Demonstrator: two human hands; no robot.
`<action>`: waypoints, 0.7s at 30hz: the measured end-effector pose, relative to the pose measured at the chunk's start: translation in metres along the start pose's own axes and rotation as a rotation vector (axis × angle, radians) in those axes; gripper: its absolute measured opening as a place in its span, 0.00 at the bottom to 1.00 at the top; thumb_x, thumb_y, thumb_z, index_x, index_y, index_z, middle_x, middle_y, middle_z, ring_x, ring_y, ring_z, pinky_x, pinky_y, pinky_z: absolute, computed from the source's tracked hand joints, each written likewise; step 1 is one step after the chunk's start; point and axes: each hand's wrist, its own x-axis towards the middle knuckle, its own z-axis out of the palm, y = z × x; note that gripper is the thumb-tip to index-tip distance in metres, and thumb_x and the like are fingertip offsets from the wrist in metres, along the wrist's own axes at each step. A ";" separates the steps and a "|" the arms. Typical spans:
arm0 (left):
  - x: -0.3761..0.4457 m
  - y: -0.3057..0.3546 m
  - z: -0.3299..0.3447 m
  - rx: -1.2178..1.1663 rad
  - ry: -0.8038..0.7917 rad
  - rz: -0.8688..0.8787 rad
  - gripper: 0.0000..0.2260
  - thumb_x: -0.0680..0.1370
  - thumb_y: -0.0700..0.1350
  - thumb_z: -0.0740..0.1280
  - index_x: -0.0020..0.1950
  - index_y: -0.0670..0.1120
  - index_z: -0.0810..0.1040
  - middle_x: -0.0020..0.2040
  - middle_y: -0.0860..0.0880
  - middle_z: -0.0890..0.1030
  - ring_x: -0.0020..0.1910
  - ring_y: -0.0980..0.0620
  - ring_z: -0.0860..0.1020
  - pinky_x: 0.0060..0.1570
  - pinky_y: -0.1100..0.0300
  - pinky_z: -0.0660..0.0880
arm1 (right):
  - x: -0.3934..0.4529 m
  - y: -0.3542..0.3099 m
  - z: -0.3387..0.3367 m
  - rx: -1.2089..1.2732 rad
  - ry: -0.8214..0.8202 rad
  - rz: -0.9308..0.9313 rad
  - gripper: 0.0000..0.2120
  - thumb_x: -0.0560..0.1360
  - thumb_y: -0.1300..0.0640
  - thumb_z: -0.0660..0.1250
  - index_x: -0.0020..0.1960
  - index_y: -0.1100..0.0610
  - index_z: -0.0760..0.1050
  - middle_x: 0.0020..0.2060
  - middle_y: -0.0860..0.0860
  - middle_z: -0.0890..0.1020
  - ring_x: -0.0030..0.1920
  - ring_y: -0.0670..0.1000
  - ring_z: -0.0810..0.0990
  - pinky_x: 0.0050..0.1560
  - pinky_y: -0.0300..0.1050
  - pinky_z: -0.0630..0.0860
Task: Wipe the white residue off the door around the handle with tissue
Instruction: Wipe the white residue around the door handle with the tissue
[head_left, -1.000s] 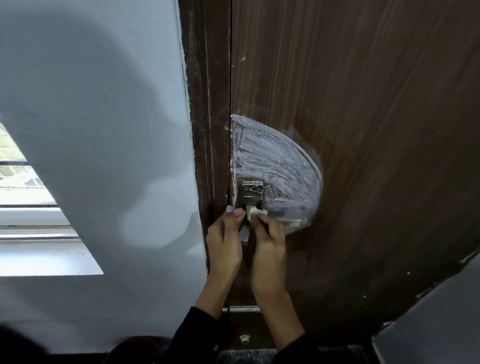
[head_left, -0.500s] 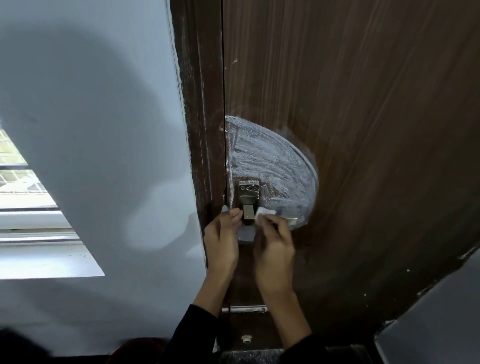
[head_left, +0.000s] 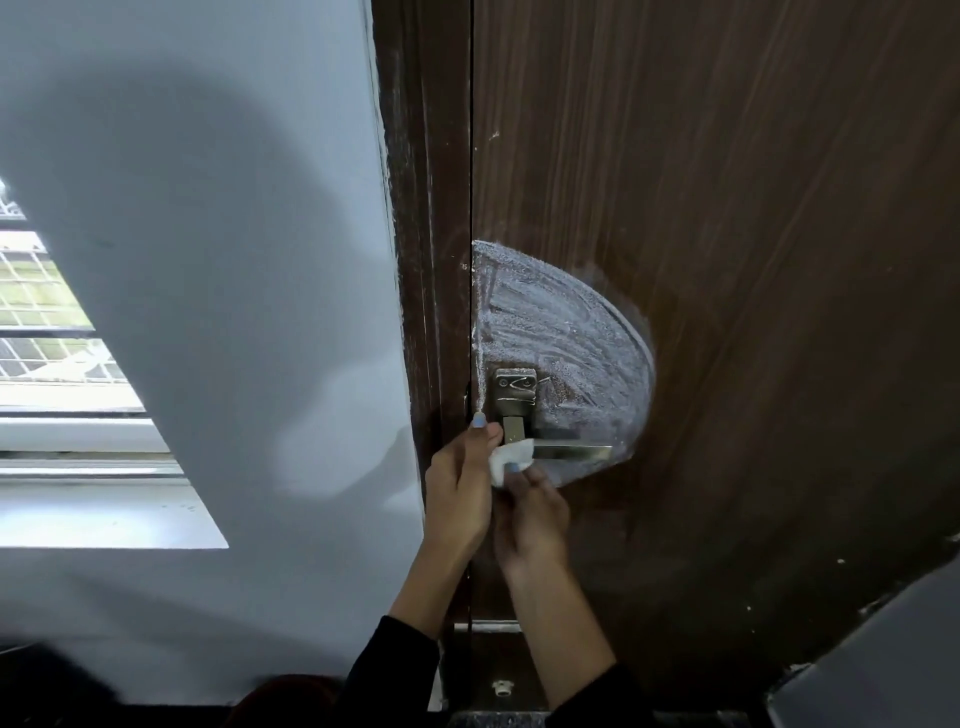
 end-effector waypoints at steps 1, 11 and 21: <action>0.000 0.001 -0.001 0.015 -0.010 0.010 0.12 0.80 0.51 0.58 0.46 0.54 0.81 0.48 0.51 0.83 0.53 0.53 0.81 0.57 0.57 0.75 | -0.001 -0.001 0.001 0.022 -0.072 0.067 0.10 0.77 0.70 0.58 0.51 0.63 0.76 0.44 0.59 0.81 0.42 0.53 0.80 0.43 0.42 0.79; -0.001 0.002 -0.006 0.064 -0.103 0.067 0.17 0.79 0.56 0.58 0.34 0.59 0.80 0.35 0.60 0.81 0.38 0.66 0.77 0.41 0.75 0.71 | 0.005 -0.021 -0.003 0.087 -0.048 0.081 0.11 0.77 0.70 0.54 0.50 0.62 0.75 0.43 0.58 0.80 0.43 0.52 0.79 0.41 0.41 0.76; 0.007 -0.005 -0.004 -0.015 -0.023 0.025 0.17 0.80 0.57 0.55 0.48 0.52 0.81 0.49 0.53 0.83 0.52 0.58 0.80 0.49 0.68 0.72 | -0.020 -0.036 -0.007 -0.039 0.017 0.005 0.07 0.71 0.70 0.63 0.44 0.62 0.78 0.34 0.54 0.82 0.34 0.47 0.79 0.26 0.35 0.75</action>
